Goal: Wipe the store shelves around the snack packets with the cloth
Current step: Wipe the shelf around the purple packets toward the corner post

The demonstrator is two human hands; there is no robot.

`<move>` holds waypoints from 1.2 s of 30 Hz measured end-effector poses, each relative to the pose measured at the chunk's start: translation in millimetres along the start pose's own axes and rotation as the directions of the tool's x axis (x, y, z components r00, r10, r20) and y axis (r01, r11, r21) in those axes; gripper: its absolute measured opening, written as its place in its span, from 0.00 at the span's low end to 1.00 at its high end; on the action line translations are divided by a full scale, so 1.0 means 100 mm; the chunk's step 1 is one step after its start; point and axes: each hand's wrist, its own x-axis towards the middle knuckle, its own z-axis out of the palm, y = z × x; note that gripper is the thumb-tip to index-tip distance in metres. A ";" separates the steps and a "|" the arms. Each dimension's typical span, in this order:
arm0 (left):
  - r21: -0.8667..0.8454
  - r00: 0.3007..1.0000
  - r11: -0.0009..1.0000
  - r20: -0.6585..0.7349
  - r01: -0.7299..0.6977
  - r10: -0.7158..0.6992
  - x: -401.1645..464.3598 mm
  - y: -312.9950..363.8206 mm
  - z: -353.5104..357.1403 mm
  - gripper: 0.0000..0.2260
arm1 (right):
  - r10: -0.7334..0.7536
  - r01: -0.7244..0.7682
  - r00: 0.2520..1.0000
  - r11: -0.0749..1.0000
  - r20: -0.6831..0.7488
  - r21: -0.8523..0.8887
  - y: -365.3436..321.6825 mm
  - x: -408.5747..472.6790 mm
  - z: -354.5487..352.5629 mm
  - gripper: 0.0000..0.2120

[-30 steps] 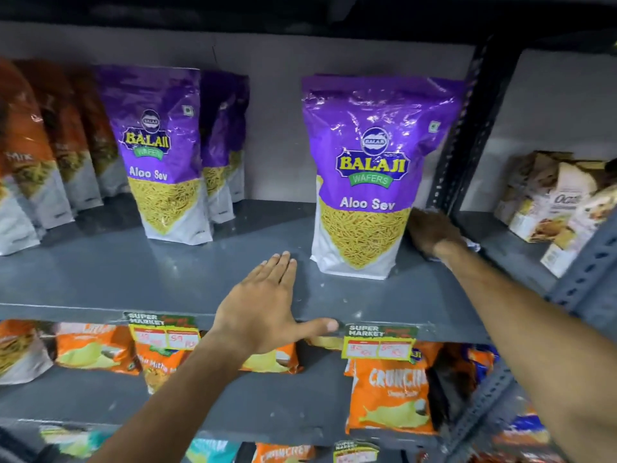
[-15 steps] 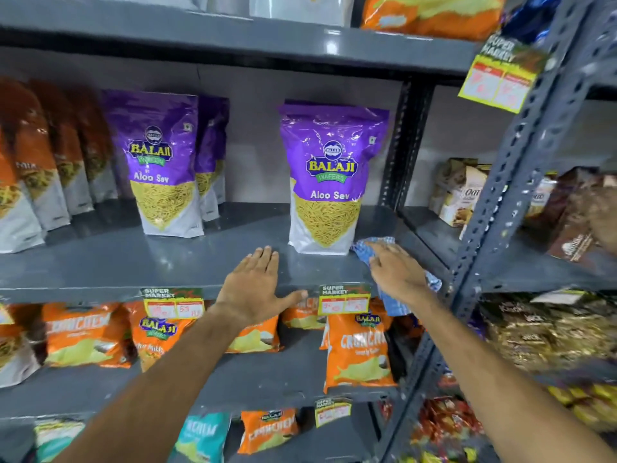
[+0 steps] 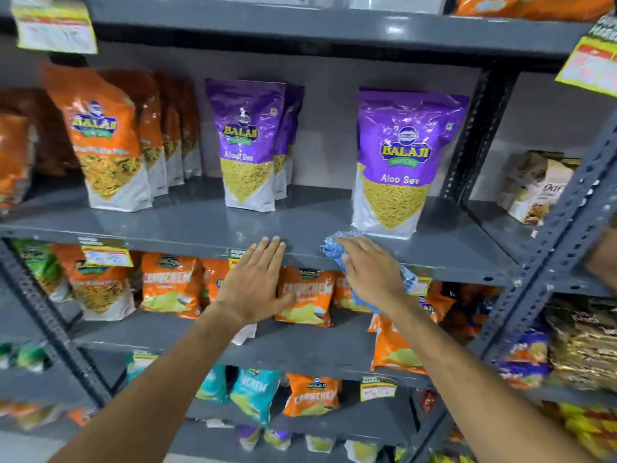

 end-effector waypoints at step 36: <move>-0.161 0.890 0.970 0.447 0.181 -0.091 -0.57 0.38 3.24 0.50 | -0.235 0.186 0.862 0.971 0.449 0.151 0.59 -1.35 3.19 0.25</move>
